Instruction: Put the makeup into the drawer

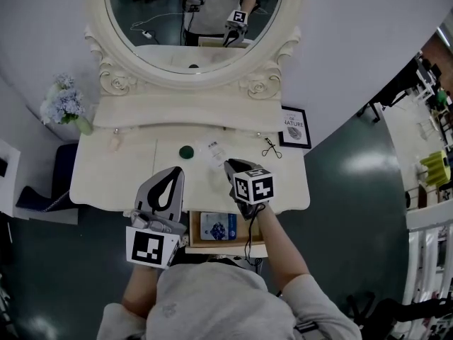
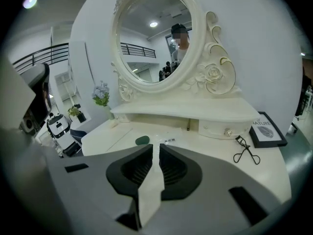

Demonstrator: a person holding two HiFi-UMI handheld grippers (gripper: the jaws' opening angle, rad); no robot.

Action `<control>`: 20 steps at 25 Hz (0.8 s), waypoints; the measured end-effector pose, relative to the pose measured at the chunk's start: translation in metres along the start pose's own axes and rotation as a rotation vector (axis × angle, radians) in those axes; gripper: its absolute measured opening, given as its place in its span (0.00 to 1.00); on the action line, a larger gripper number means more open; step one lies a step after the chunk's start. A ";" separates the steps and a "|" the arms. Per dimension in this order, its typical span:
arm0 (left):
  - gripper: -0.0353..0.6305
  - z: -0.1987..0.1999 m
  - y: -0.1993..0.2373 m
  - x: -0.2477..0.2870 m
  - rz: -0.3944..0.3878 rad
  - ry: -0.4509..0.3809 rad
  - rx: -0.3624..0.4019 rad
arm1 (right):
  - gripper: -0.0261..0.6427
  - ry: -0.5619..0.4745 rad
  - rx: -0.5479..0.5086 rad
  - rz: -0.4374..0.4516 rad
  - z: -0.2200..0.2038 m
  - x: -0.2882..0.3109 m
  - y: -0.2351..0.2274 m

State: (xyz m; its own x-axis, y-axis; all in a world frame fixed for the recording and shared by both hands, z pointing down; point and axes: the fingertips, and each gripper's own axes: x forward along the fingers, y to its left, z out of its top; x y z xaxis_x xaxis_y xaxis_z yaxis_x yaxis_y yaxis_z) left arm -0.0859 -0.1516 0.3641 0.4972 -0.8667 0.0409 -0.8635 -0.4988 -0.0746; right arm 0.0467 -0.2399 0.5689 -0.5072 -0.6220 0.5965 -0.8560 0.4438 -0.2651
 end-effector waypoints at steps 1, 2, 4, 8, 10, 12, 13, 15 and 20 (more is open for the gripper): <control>0.08 -0.001 0.002 0.001 -0.001 0.003 -0.001 | 0.09 0.011 -0.004 -0.003 -0.001 0.005 0.000; 0.08 -0.002 0.004 0.001 -0.001 0.006 -0.002 | 0.11 0.024 -0.008 -0.004 -0.003 0.009 -0.001; 0.08 -0.003 0.008 0.002 0.000 0.011 -0.005 | 0.19 0.051 -0.017 -0.008 -0.007 0.019 -0.002; 0.08 -0.007 0.018 0.001 0.007 0.016 -0.007 | 0.24 0.107 -0.042 -0.025 -0.017 0.039 -0.006; 0.08 -0.009 0.023 0.000 0.011 0.022 -0.009 | 0.27 0.138 -0.058 -0.038 -0.020 0.047 -0.008; 0.08 -0.011 0.027 -0.001 0.014 0.026 -0.010 | 0.33 0.172 -0.083 -0.055 -0.026 0.054 -0.012; 0.08 -0.012 0.029 -0.001 0.015 0.028 -0.012 | 0.36 0.190 -0.096 -0.063 -0.029 0.058 -0.014; 0.08 -0.015 0.033 -0.002 0.019 0.033 -0.017 | 0.40 0.223 -0.121 -0.086 -0.036 0.065 -0.018; 0.08 -0.021 0.041 -0.003 0.026 0.043 -0.024 | 0.41 0.290 -0.164 -0.129 -0.051 0.077 -0.024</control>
State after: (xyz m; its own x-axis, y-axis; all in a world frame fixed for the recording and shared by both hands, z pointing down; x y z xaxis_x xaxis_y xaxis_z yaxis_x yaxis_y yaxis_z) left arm -0.1247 -0.1697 0.3818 0.4707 -0.8784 0.0825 -0.8782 -0.4755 -0.0524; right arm 0.0329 -0.2653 0.6601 -0.3262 -0.4810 0.8138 -0.8719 0.4857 -0.0625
